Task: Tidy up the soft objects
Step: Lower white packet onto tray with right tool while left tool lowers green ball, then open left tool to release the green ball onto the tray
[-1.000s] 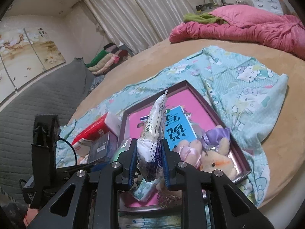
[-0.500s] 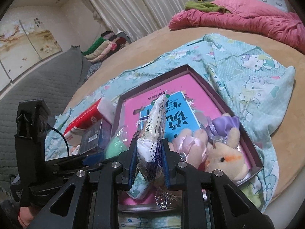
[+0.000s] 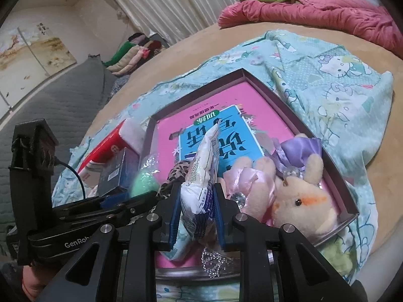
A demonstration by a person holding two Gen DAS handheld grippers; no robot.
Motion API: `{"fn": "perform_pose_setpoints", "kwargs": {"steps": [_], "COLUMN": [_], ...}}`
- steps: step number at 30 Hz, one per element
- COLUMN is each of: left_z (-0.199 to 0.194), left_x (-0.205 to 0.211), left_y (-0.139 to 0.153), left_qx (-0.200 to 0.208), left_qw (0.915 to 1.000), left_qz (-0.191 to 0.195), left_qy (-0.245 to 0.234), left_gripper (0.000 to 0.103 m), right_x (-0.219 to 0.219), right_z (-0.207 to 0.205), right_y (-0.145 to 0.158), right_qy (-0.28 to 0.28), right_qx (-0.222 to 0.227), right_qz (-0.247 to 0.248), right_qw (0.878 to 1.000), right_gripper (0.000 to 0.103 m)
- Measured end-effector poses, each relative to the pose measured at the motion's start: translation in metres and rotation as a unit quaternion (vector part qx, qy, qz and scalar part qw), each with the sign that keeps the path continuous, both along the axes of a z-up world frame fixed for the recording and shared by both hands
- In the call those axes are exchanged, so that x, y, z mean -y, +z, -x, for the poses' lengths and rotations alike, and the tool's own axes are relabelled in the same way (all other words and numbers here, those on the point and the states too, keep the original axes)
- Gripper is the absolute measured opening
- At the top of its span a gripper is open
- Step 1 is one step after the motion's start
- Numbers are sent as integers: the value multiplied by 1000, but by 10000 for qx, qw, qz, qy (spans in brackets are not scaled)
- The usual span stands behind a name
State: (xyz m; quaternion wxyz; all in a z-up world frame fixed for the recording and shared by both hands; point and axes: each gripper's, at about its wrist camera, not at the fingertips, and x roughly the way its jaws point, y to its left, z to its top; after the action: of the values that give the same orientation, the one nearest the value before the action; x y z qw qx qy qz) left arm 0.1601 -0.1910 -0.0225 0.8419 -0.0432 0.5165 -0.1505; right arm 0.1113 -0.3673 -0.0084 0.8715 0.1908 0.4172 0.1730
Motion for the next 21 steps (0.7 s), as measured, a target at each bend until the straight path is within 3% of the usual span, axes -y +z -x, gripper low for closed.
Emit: {"fn": "perform_pose_setpoints", "kwargs": {"steps": [17,21], "left_z": [-3,-4], "left_x": [2,2], "left_y": [-2,-1], "left_qx": [-68,-91], "left_qw": [10000,10000], "left_qz": [-31,-17], "left_qy": [3,6], "left_gripper": [41,41], "right_x": [8,10], "right_z": [4,7], "right_y": [4,10], "right_qy": [-177,-210], "right_qx": [182,321], "right_qz": [168,237], "right_qw": [9995,9990], "right_gripper": [35,46]}}
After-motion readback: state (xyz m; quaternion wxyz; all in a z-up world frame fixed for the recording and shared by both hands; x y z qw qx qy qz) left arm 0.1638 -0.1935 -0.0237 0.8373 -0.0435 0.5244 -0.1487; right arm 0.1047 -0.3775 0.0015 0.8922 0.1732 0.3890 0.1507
